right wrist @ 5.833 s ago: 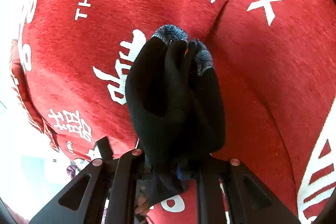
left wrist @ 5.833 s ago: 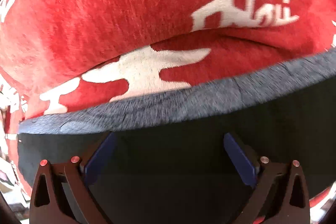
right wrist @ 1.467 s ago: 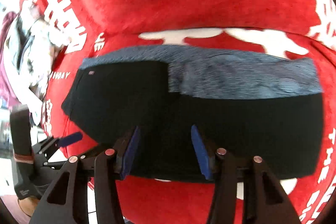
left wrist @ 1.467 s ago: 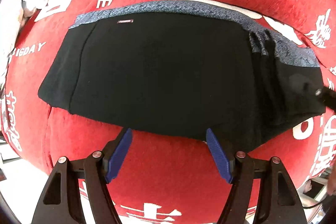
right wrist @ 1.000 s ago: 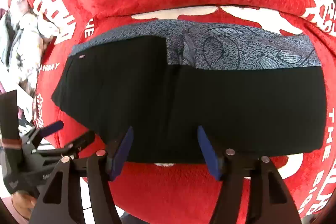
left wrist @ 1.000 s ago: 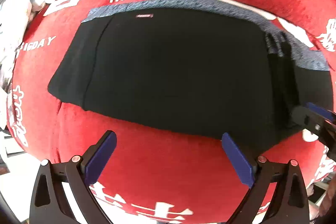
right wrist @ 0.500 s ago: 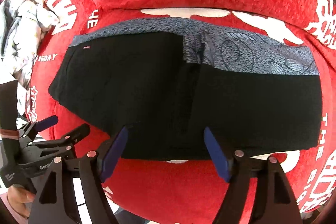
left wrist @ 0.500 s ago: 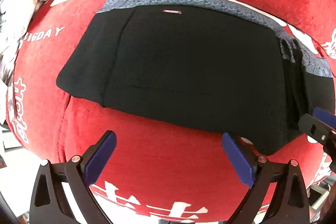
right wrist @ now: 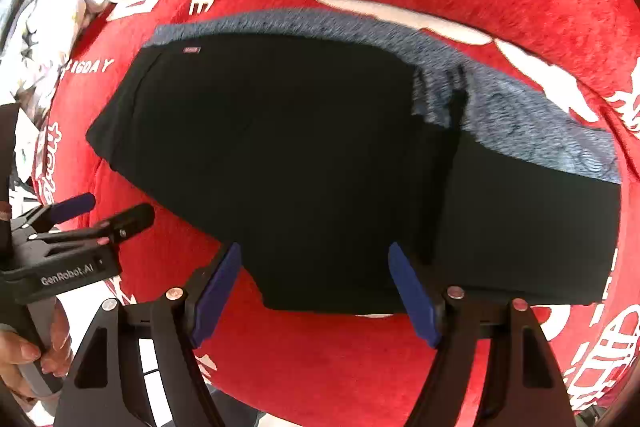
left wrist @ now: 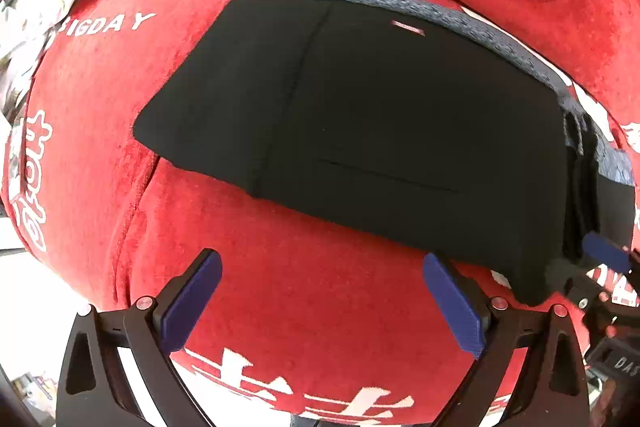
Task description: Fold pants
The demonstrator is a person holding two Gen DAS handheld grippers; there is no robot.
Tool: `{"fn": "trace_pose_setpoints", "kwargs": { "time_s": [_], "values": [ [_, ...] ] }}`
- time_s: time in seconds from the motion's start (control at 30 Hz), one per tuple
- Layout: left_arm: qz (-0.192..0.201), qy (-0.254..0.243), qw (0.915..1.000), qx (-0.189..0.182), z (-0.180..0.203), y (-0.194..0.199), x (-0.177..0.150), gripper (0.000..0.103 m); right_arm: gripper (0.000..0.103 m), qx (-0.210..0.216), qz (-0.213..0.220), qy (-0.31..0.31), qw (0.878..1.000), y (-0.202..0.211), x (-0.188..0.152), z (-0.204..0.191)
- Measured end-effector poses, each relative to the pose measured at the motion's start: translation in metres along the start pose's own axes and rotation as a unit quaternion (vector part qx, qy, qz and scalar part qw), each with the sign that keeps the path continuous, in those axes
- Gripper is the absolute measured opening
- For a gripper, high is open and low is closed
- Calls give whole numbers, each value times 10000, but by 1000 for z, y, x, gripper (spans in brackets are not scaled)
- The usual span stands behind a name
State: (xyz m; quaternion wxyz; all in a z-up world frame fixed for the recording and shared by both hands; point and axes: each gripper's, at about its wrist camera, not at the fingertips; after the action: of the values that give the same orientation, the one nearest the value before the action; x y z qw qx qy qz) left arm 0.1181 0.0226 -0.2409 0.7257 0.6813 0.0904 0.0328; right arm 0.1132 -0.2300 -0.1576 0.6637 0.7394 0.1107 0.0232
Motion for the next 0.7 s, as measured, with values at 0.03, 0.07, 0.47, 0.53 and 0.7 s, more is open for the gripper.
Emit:
{"fn": "trace_pose_setpoints", "kwargs": {
  "time_s": [0.03, 0.07, 0.47, 0.53, 0.7],
  "values": [
    [25, 1, 10000, 8, -3, -1, 1, 101, 79, 1, -22, 0, 10000, -2, 0, -2],
    [51, 5, 10000, 19, -4, -3, 3, 101, 79, -4, -38, 0, 10000, -4, 0, -2],
    [88, 62, 9997, -225, -15, -33, -4, 102, 79, -187, -289, 57, 9994, -25, 2, -8],
    [86, -10, 9998, -172, -12, -36, -6, 102, 80, -196, -289, 59, 9994, -27, 3, -10],
    [20, -124, 9999, -113, -7, -40, -2, 103, 81, -224, -294, 64, 9993, -29, 5, -13]
  ]
}}
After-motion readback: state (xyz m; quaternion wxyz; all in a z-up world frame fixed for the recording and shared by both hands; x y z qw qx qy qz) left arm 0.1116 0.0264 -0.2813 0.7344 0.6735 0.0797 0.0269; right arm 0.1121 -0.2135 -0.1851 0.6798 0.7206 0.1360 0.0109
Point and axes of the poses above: each gripper's, at about its wrist camera, not at the fingertips, and y roughly against the way its jaws point, z to its right, x to its top, and after that the axes turned 9 degrees about -z, right-handed
